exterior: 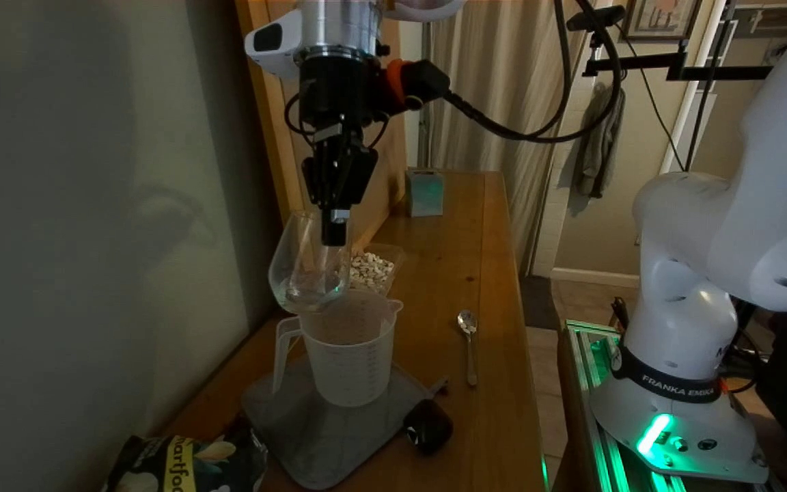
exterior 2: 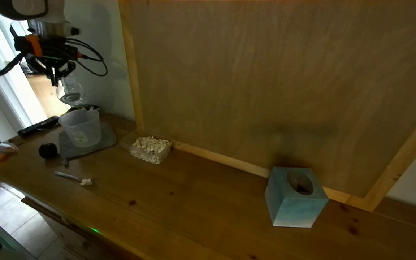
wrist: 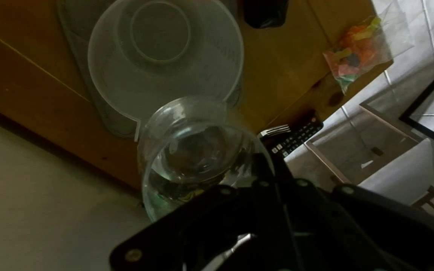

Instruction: Pour the contents from the glass cup into the jar

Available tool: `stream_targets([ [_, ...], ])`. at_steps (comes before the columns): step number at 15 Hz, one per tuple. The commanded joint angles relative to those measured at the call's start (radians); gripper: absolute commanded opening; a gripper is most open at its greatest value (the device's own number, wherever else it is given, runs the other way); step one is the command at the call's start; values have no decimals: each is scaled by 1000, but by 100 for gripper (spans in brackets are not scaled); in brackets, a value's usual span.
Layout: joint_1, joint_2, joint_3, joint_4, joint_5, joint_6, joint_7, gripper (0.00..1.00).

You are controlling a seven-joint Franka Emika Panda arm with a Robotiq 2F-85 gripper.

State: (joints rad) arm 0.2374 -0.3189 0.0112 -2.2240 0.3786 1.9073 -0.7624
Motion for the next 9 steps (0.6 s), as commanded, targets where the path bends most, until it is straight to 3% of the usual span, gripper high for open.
stream_targets([
  [1,-7,24,-32,12,110,-46,-83,1],
  [9,-46,83,-44,14,224,-119,-186,1],
])
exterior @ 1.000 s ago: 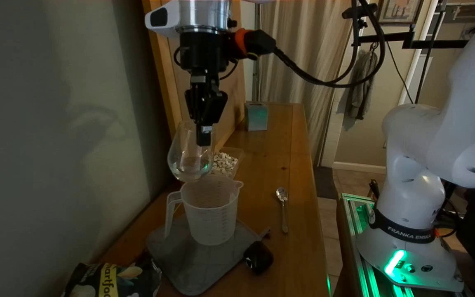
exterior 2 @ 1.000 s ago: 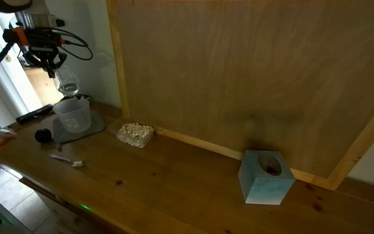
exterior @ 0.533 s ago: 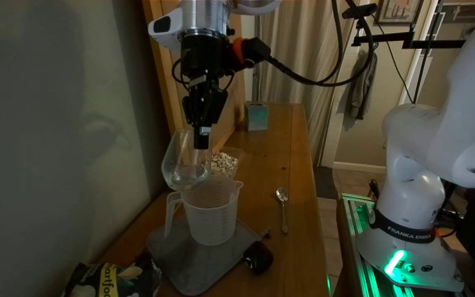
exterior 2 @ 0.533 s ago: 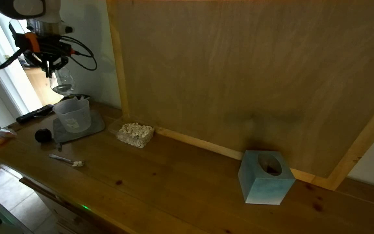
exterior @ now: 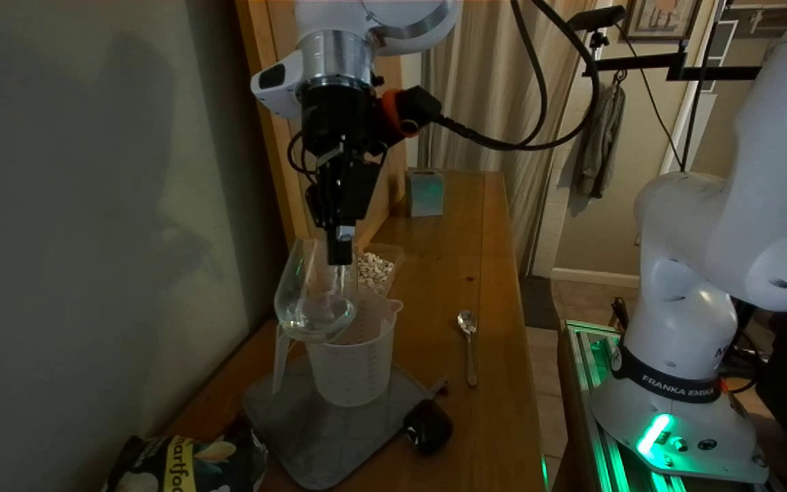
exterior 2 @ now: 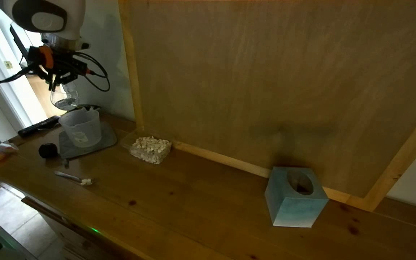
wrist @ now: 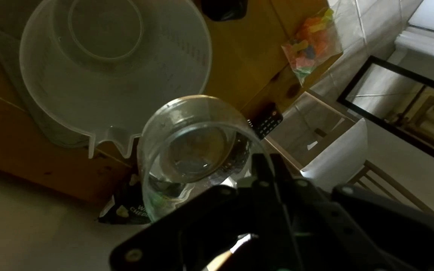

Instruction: Pour the contents from the glass cup into the jar

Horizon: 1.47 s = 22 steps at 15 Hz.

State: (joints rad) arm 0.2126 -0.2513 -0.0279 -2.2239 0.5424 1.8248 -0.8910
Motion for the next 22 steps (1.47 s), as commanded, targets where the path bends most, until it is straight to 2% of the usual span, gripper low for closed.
stream_targets([
  [1,-26,20,-4,15,72,-41,-75,1],
  [12,-74,58,-3,16,204,-127,-247,1],
  [14,-81,49,21,2,160,-98,-206,4],
  [17,-83,53,26,1,159,-98,-206,4],
  [18,-83,52,27,1,159,-98,-206,1],
  [22,-87,57,10,5,192,-133,-299,1],
])
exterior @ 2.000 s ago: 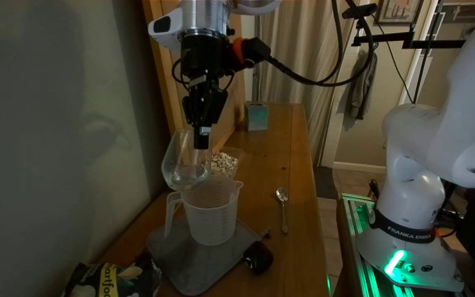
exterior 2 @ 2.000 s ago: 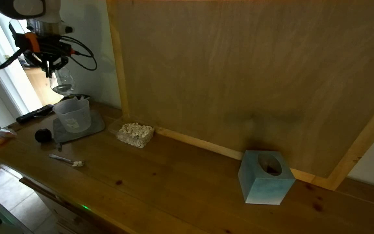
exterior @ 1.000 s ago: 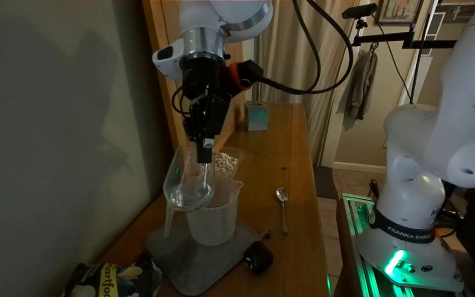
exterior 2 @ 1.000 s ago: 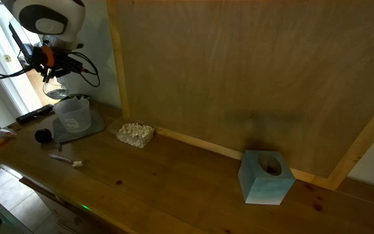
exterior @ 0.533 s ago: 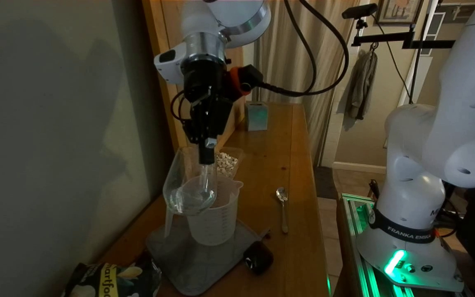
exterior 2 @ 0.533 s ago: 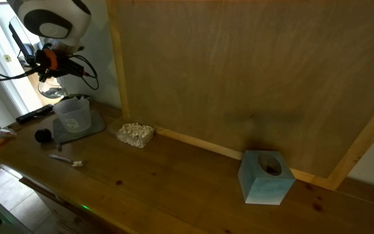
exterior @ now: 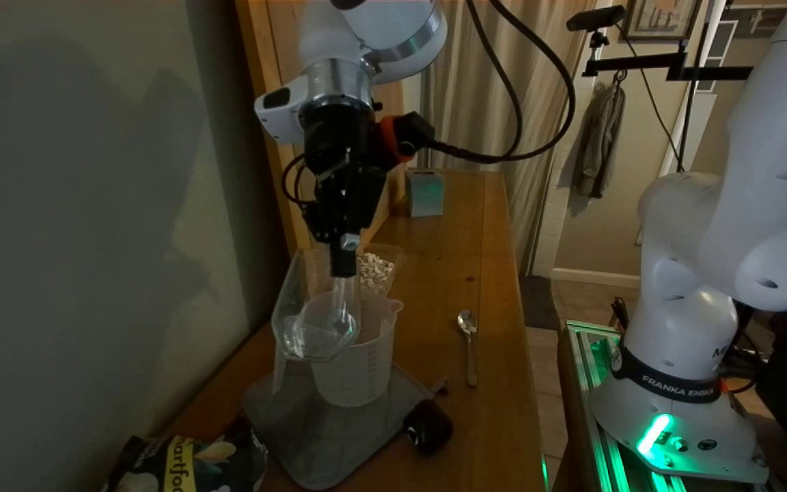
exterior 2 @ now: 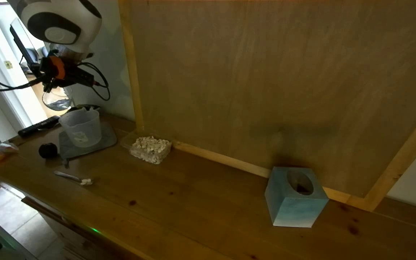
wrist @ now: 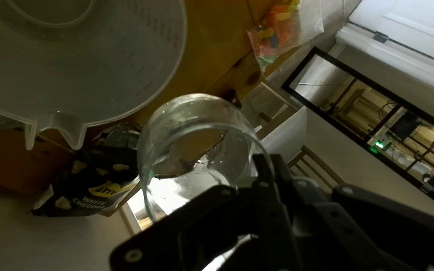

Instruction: Pour the contents from the glass cup into the jar

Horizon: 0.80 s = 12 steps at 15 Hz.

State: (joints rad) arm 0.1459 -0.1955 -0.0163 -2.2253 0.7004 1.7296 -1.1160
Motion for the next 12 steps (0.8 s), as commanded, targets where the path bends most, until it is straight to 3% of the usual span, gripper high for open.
stream_targets([
  [1,-23,3,-5,8,36,-47,-97,1],
  [12,-82,27,-44,25,104,-157,-320,1],
])
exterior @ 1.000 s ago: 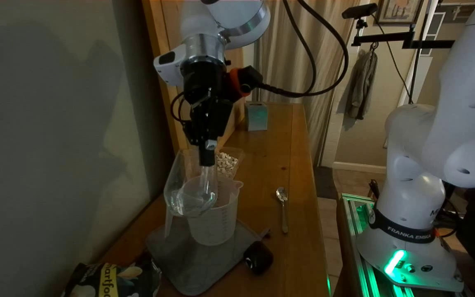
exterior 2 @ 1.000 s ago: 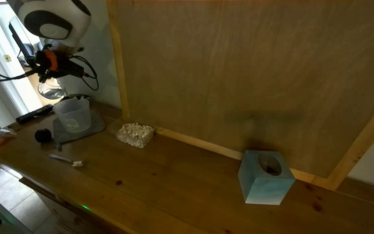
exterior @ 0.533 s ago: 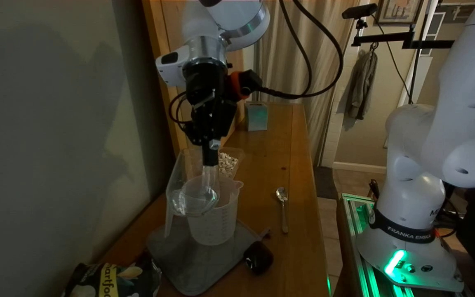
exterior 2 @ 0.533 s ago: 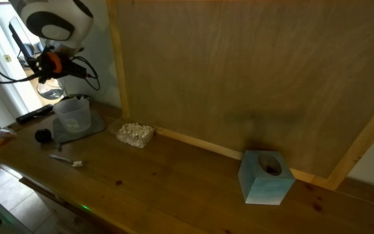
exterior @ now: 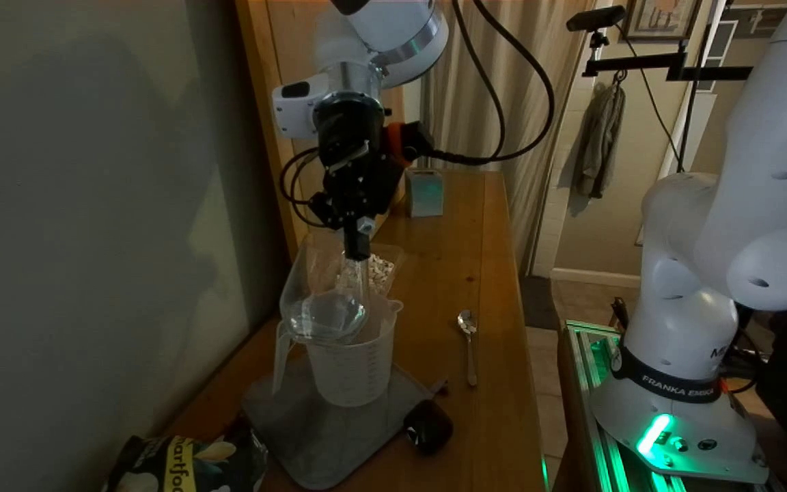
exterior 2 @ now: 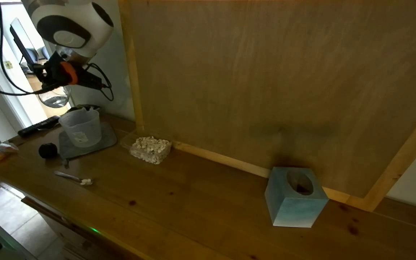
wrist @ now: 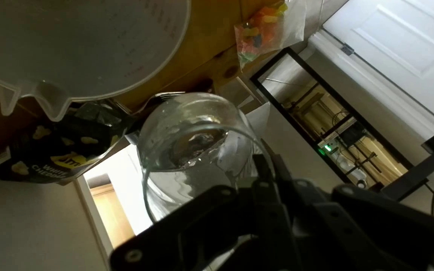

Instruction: Pour the contents from the glass cup into the jar

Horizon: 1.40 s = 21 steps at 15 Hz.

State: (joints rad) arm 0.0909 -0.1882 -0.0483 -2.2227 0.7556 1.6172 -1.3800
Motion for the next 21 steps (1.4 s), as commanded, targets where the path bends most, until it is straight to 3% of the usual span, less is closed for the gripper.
stream_targets([
  [1,-35,21,-17,22,54,-46,-65,1],
  [21,-129,90,-65,23,186,-183,-284,1],
])
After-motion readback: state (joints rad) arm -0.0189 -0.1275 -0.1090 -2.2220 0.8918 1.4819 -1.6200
